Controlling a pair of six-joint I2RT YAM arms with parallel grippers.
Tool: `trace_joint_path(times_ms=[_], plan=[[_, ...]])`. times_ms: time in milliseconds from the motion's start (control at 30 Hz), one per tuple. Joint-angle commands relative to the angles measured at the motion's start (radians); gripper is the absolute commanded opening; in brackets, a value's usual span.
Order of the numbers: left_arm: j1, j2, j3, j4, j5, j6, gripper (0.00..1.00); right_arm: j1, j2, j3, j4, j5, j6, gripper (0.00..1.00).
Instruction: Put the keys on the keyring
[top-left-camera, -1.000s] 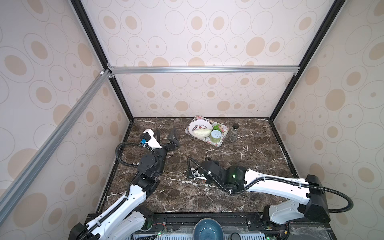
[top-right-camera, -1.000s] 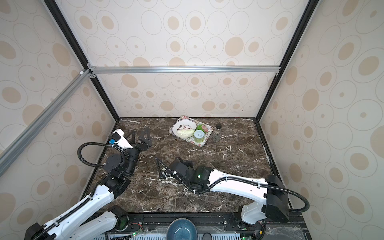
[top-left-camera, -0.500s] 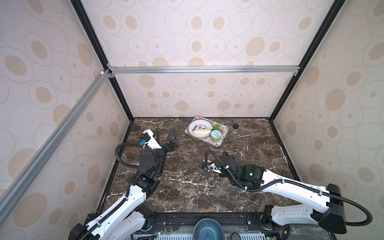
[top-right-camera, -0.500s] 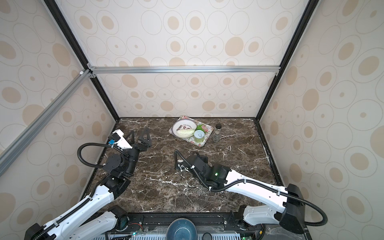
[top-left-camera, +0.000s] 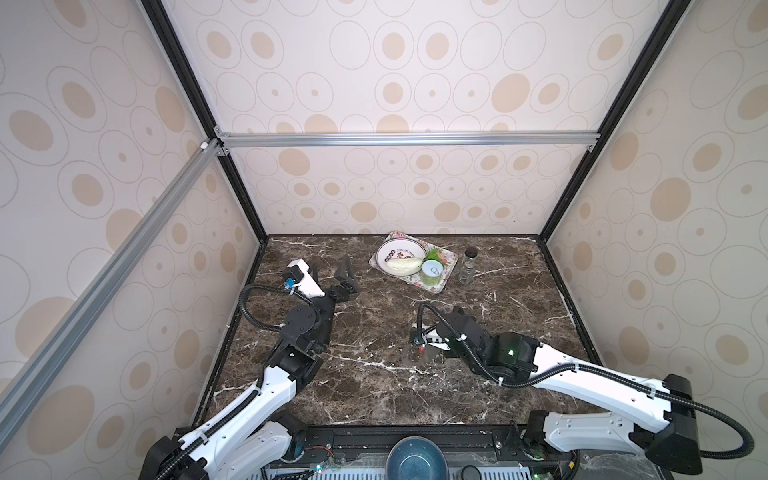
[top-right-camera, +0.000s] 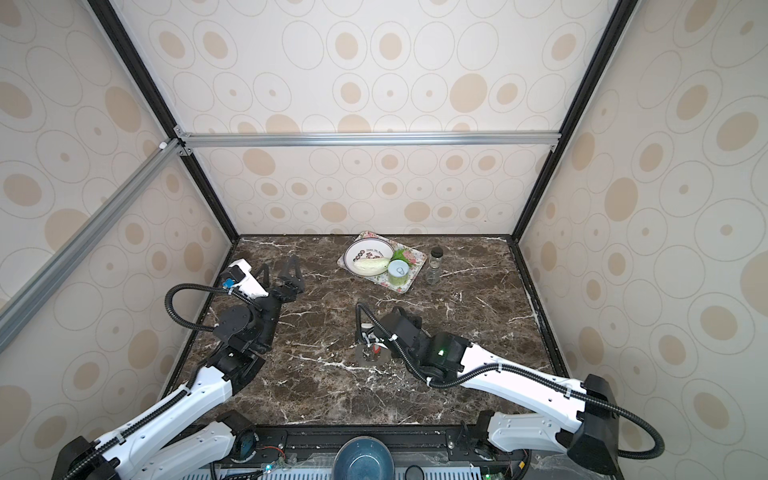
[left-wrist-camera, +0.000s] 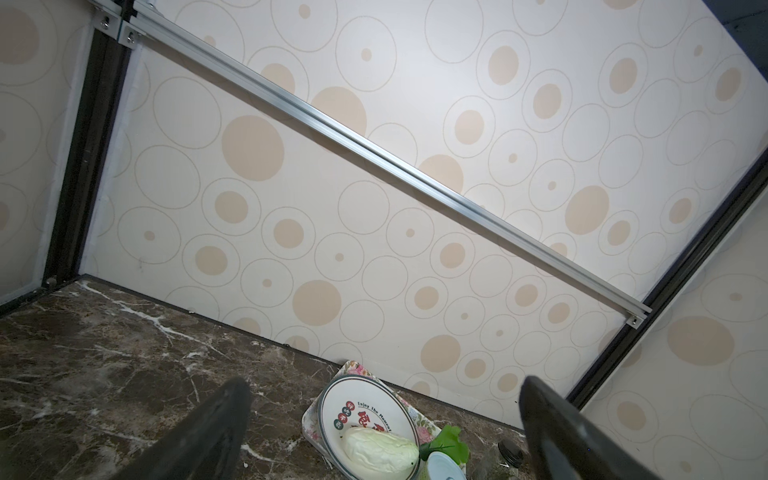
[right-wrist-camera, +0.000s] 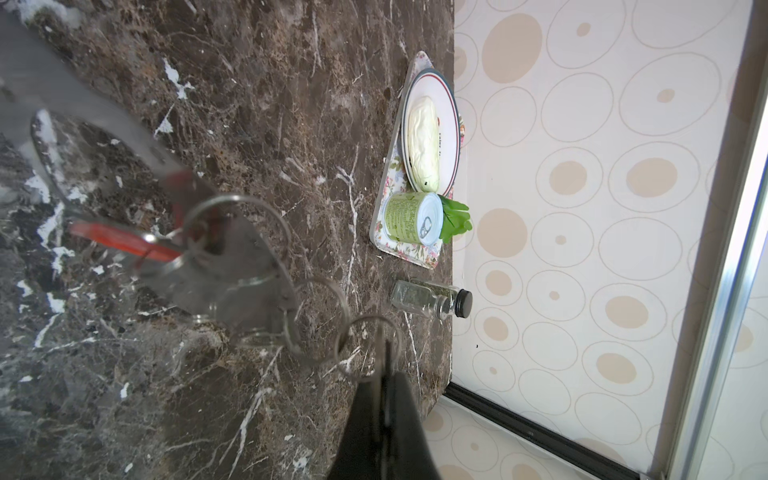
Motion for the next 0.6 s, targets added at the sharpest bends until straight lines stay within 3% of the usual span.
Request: trace_joint_path(times_ms=[0,567], plan=[[-0.004,-0.002,0.025,0.014,-0.043,0.006,1.0,-0.004,0.046,-0.003,0.03,-0.024,-0.003,0.0],[-0.003,-0.034,0.002,0.029,-0.096,0.025,1.0,-0.126,0.384,0.024,0.361,-0.119,0.018,0.0]])
